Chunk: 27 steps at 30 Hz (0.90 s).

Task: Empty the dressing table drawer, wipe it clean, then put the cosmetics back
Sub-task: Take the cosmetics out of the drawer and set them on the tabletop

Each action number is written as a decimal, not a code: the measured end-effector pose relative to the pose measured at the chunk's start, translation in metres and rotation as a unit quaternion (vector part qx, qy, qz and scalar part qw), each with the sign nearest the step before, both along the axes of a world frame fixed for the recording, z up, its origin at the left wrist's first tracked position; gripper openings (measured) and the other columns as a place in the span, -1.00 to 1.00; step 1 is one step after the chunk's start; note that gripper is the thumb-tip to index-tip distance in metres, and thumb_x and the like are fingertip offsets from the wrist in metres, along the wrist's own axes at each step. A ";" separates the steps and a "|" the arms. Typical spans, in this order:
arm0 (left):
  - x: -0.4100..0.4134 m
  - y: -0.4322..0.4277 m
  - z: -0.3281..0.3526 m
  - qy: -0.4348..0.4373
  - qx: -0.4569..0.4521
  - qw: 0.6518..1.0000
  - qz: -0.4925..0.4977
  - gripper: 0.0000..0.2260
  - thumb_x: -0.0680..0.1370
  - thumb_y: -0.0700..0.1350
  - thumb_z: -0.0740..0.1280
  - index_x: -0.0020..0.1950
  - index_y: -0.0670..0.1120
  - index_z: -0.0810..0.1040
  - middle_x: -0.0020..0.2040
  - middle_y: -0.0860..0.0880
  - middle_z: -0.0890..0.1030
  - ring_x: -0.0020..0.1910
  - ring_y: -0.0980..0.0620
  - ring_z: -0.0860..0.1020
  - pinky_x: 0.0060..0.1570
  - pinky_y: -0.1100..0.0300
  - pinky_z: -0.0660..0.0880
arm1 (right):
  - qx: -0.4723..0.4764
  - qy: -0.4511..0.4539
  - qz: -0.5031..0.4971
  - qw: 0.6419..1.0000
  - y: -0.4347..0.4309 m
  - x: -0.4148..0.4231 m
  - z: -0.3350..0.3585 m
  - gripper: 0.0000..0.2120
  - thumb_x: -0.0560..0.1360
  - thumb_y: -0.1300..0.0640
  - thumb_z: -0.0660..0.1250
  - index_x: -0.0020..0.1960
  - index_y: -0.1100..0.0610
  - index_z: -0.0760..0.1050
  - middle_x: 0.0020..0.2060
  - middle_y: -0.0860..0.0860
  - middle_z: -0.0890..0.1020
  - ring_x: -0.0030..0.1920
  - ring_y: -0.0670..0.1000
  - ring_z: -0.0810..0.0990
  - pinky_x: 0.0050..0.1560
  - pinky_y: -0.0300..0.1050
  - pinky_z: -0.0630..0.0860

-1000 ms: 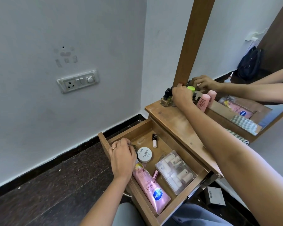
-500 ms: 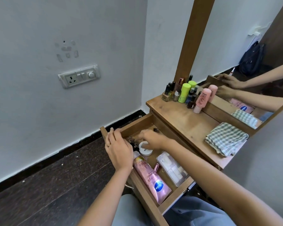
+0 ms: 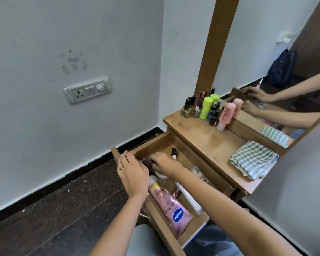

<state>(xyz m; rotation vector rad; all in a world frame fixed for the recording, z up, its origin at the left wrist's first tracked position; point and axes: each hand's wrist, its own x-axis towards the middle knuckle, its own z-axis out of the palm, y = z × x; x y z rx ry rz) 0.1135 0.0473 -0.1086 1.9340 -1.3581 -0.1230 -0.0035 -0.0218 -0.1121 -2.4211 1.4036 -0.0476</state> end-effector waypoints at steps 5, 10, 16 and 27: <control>-0.001 0.000 0.001 0.008 -0.011 1.000 -0.003 -0.81 0.52 -0.25 0.25 0.13 -0.16 0.47 0.16 -0.16 0.54 0.29 -0.19 0.45 0.23 -0.13 0.38 | -0.042 -0.073 -0.103 0.991 -0.009 -0.008 0.047 -0.76 0.49 0.25 0.21 0.10 0.23 0.55 0.02 0.14 0.49 -0.06 0.13 0.56 -0.01 -0.02 0.54; -0.001 0.002 0.002 0.014 -0.027 1.000 -0.006 -0.81 0.48 -0.30 0.30 0.08 -0.17 0.48 0.08 -0.16 0.55 0.20 -0.19 0.48 0.17 -0.15 0.42 | -0.075 -0.083 -0.160 0.981 -0.039 -0.052 0.133 -0.86 0.46 0.24 0.39 0.00 0.24 0.56 -0.13 0.05 0.61 -0.22 0.01 0.56 -0.20 -0.17 0.51; -0.001 0.002 0.002 0.006 -0.023 1.000 -0.011 -0.82 0.49 -0.29 0.32 0.08 -0.18 0.49 0.07 -0.17 0.55 0.17 -0.18 0.50 0.16 -0.13 0.43 | -0.171 0.028 -0.230 0.958 -0.081 -0.103 0.171 -0.82 0.45 0.31 0.29 0.04 0.29 0.51 -0.09 0.18 0.59 -0.21 0.16 0.57 -0.29 -0.08 0.44; -0.001 0.002 0.002 0.001 -0.022 1.000 -0.010 -0.83 0.48 -0.29 0.32 0.06 -0.18 0.50 0.05 -0.16 0.56 0.15 -0.17 0.51 0.15 -0.11 0.43 | -0.176 0.119 -0.203 0.956 -0.105 -0.112 0.150 -0.72 0.52 0.25 0.28 0.23 0.17 0.50 0.16 0.23 0.53 0.33 0.19 0.38 0.12 0.04 0.45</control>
